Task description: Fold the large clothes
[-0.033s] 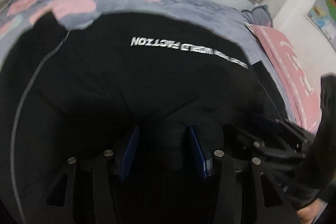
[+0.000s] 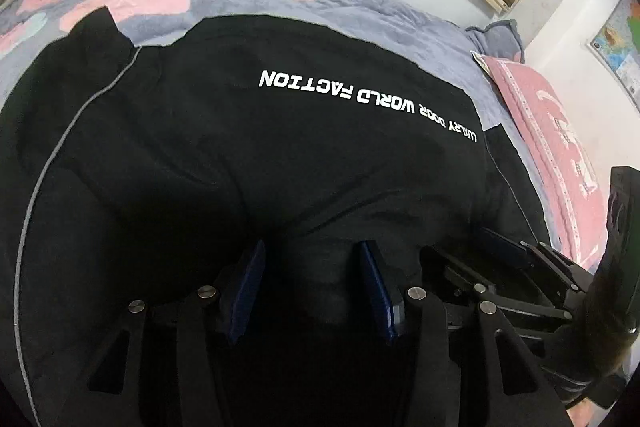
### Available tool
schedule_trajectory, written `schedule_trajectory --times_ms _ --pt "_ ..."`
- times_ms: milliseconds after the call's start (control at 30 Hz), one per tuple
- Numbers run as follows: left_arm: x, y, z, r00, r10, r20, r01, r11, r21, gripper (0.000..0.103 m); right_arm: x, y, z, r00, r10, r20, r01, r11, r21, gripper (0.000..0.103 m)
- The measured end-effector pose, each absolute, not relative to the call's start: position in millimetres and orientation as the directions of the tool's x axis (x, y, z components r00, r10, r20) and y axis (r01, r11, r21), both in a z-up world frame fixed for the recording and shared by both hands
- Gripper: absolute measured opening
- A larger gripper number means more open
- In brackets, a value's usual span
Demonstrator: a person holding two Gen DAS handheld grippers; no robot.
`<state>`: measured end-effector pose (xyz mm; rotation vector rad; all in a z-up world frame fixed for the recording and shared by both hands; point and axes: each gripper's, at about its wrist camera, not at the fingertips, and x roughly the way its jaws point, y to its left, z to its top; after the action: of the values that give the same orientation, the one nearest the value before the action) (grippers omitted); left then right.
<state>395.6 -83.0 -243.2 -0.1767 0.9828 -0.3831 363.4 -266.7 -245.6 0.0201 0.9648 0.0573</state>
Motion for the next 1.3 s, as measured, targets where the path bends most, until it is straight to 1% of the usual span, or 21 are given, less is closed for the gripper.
schedule_trajectory --times_ms 67,100,133,200,233,267,333,400,500,600,667,733,800,833,933,1000,1067,1167,1300 --pt "389 -85 -236 0.517 -0.391 -0.762 0.245 0.920 -0.306 0.050 365 -275 -231 0.559 0.104 -0.822 -0.043 0.994 0.096 0.068" --pt "387 -86 -233 0.521 -0.397 -0.756 0.251 0.918 -0.308 0.051 365 -279 -218 0.582 0.123 -0.804 -0.048 0.992 0.117 0.068" --pt "384 -87 -225 0.527 -0.412 -0.743 0.263 0.911 -0.318 0.051 367 -281 -208 0.611 0.116 -0.783 -0.047 0.993 0.110 0.068" --pt "383 -84 -207 0.560 -0.448 -0.697 0.274 0.894 -0.354 0.052 380 -286 -193 0.656 0.030 -0.754 0.008 0.999 0.048 0.070" --pt "386 -83 -204 0.571 -0.443 -0.691 0.265 0.896 -0.356 0.056 390 -289 -194 0.653 0.032 -0.757 0.017 0.998 0.057 0.070" --pt "394 -85 -205 0.568 -0.434 -0.699 0.248 0.901 -0.357 0.056 405 -294 -201 0.621 0.064 -0.781 0.017 0.995 0.095 0.070" --pt "415 -87 -221 0.510 -0.418 -0.752 0.197 0.907 -0.372 0.056 424 -297 -225 0.548 0.096 -0.831 0.039 0.989 0.140 0.070" --pt "432 -89 -240 0.460 -0.419 -0.782 0.161 0.906 -0.391 0.056 432 -296 -244 0.525 0.094 -0.846 0.035 0.991 0.131 0.070" --pt "439 -92 -248 0.446 -0.412 -0.794 0.152 0.910 -0.386 0.056 426 -296 -247 0.558 0.091 -0.825 0.028 0.991 0.128 0.072" --pt "429 -92 -238 0.469 -0.425 -0.774 0.184 0.904 -0.385 0.056 404 -303 -237 0.600 0.164 -0.783 0.001 0.979 0.206 0.072" --pt "410 -85 -227 0.472 -0.458 -0.753 0.219 0.888 -0.403 0.056 379 -310 -222 0.617 0.220 -0.756 -0.020 0.964 0.264 0.072" --pt "384 -74 -211 0.455 -0.523 -0.721 0.263 0.852 -0.452 0.057 349 -309 -203 0.642 0.270 -0.718 -0.061 0.951 0.302 0.072" --pt "360 -63 -194 0.460 -0.548 -0.698 0.297 0.836 -0.461 0.057 323 -303 -189 0.654 0.269 -0.707 -0.078 0.954 0.290 0.072" --pt "341 -58 -184 0.483 -0.540 -0.690 0.311 0.842 -0.441 0.057 313 -299 -183 0.653 0.267 -0.708 -0.085 0.956 0.282 0.072" --pt "309 -47 -170 0.505 -0.499 -0.704 0.311 0.866 -0.391 0.057 284 -284 -173 0.635 0.267 -0.725 -0.111 0.960 0.256 0.072" --pt "295 -41 -168 0.504 -0.496 -0.707 0.308 0.868 -0.389 0.057 266 -275 -174 0.614 0.256 -0.746 -0.116 0.965 0.235 0.072" --pt "282 -35 -170 0.505 -0.490 -0.711 0.302 0.872 -0.387 0.057 255 -267 -181 0.604 0.229 -0.764 -0.120 0.973 0.197 0.072" --pt "273 -27 -182 0.506 -0.471 -0.722 0.286 0.882 -0.375 0.057 243 -257 -198 0.600 0.150 -0.786 -0.101 0.989 0.111 0.072" --pt "278 -23 -218 0.466 -0.468 -0.751 0.240 0.884 -0.402 0.057 249 -258 -234 0.553 0.168 -0.816 -0.078 0.986 0.151 0.072"
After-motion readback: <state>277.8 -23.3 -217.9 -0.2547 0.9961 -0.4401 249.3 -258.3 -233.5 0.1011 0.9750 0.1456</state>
